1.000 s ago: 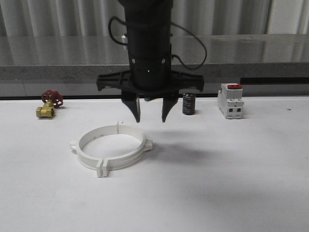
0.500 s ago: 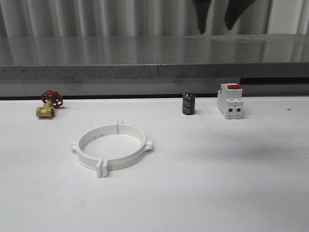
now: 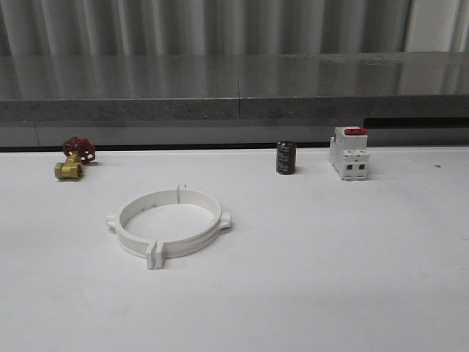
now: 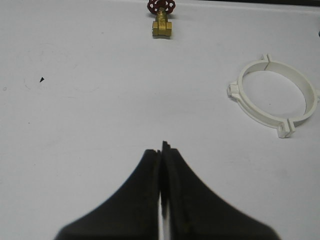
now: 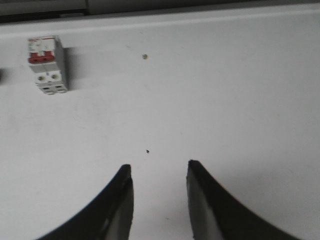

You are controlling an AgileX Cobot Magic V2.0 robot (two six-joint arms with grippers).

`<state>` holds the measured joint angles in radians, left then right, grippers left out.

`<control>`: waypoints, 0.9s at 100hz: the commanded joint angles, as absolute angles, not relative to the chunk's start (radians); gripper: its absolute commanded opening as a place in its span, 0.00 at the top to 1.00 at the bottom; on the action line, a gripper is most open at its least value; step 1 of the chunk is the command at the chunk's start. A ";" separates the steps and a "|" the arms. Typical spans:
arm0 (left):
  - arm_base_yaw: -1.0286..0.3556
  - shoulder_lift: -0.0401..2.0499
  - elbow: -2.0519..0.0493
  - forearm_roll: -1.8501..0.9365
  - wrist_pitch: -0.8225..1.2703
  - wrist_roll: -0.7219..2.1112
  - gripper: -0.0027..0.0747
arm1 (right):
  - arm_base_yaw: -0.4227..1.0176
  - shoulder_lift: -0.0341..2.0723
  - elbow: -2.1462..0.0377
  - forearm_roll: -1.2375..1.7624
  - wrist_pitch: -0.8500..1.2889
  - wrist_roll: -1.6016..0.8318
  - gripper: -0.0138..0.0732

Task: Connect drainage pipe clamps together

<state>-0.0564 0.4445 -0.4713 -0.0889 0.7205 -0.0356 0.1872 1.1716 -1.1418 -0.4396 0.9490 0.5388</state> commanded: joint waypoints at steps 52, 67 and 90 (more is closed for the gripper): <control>-0.055 0.450 -0.497 -0.096 0.654 -0.038 0.99 | 0.135 0.662 -0.749 -0.266 0.885 0.339 0.88; -0.055 0.450 -0.497 -0.096 0.654 -0.038 0.99 | 0.135 0.636 -0.729 -0.206 0.881 0.280 0.91; -0.055 0.450 -0.497 -0.096 0.654 -0.038 0.99 | 0.136 0.634 -0.729 -0.166 0.863 0.251 0.91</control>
